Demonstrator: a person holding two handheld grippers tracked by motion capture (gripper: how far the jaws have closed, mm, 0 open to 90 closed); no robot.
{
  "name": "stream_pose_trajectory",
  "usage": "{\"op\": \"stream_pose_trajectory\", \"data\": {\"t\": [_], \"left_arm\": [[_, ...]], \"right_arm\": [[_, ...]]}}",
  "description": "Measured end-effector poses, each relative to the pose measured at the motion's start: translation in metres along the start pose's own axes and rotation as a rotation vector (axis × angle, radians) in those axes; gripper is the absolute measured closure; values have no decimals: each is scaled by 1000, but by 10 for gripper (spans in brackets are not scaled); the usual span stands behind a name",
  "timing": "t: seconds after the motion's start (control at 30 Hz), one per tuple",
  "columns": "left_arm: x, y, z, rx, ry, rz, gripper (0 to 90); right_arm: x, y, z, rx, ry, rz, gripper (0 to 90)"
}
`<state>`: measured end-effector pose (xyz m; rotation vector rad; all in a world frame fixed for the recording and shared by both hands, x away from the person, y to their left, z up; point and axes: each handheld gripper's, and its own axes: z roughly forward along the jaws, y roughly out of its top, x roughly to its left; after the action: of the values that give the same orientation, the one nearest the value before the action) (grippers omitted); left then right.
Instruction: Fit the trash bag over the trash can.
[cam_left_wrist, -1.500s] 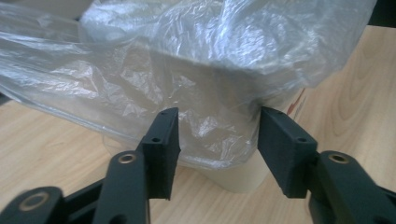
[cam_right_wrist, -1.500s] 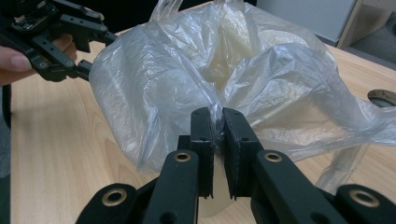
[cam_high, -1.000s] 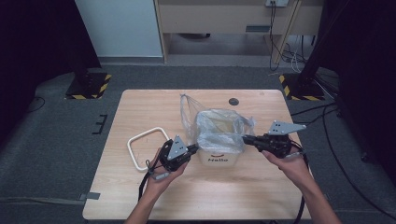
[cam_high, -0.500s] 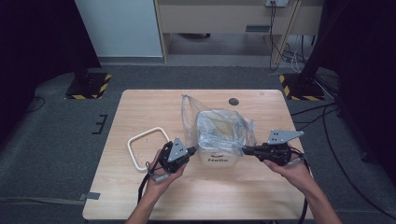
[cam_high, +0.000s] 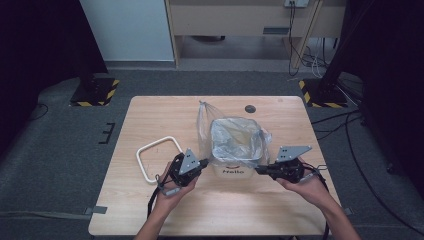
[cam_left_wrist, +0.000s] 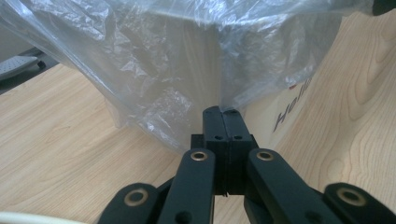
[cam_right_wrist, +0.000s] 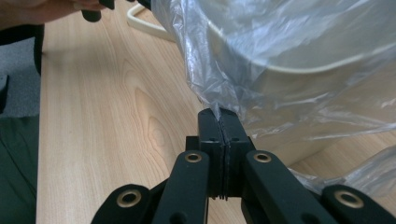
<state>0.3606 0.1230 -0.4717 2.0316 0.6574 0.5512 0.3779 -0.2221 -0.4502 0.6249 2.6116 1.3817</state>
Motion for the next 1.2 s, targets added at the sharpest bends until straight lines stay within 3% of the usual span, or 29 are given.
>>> {"op": "stream_pose_trajectory", "data": {"t": [0.17,0.3,0.5,0.63,0.7,0.77,0.9,1.2], "left_arm": [[0,-3,1,10,-1,5,900],[1,-2,-1,-11,-2,-21,900],[4,4,-12,-58,9,-27,618],[14,13,-24,-98,15,-88,453],[19,21,-26,-104,20,-86,392],[23,28,-28,-109,21,-95,373],[26,37,-28,-119,13,-64,335],[26,29,-36,-98,-1,-46,298]], "right_arm": [[1,-1,7,24,-8,-5,898],[1,-1,8,24,-14,-10,898],[2,-1,7,29,-20,-15,897],[5,-1,8,34,-25,-20,895],[5,-1,9,38,-27,-30,895],[6,0,9,42,-30,-34,894],[6,-1,8,46,-34,-41,894],[7,-1,10,56,-39,-52,890]]}}
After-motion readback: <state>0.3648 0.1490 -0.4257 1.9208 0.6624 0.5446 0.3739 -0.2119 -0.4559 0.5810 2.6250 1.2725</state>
